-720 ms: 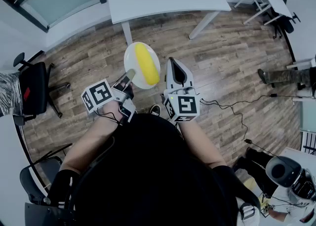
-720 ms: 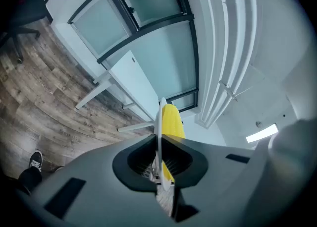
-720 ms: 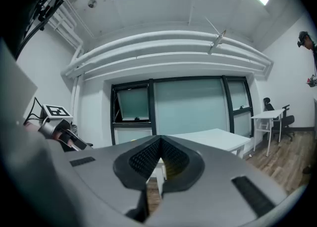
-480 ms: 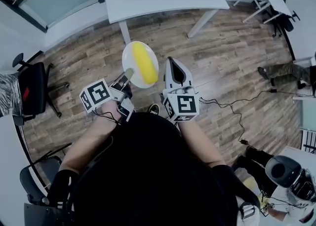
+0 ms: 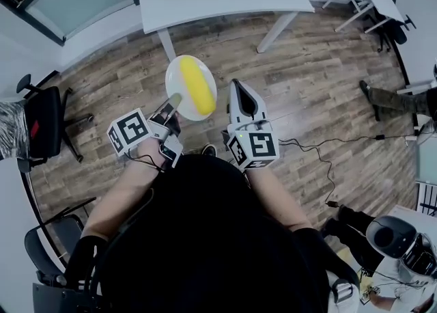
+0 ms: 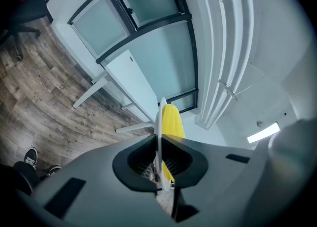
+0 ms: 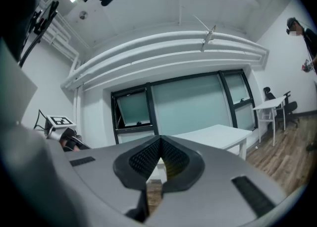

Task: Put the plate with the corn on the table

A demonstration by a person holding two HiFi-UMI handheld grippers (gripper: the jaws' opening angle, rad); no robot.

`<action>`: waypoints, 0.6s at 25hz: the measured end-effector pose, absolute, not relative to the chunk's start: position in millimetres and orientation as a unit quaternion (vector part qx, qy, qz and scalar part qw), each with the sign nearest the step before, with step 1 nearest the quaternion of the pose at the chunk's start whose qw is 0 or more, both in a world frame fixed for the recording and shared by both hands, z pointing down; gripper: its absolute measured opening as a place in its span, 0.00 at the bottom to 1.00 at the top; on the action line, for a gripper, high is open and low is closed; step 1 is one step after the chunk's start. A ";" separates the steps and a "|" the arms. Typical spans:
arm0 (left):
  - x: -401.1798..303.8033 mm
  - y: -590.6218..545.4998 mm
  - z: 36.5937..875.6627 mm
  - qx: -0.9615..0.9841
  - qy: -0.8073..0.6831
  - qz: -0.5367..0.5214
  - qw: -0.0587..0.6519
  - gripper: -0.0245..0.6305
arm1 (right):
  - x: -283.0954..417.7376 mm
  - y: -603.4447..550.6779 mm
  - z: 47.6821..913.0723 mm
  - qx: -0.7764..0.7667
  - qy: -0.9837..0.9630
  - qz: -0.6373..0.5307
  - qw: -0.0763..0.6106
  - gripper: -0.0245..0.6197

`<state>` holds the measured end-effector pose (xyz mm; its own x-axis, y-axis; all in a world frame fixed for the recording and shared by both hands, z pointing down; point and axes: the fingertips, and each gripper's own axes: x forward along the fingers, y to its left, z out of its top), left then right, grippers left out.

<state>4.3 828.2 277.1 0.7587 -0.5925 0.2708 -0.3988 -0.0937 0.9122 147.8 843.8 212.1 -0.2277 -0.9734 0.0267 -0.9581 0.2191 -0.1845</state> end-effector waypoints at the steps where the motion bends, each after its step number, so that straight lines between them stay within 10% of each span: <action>1: 6.3 828.8 277.6 0.735 -0.338 -0.085 0.582 0.07 | 149.7 843.9 211.9 -0.610 0.782 -0.101 0.070 0.04; 15: 23.8 806.1 287.5 0.739 -0.330 -0.083 0.581 0.07 | 168.4 809.9 253.4 -0.511 0.717 -0.385 0.278 0.04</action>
<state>23.8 806.1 287.5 0.7690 -0.5838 0.2603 -0.3909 -0.1073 0.9142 168.4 809.9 253.4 -0.3241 -0.9460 -0.0055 -0.5180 0.1823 -0.8357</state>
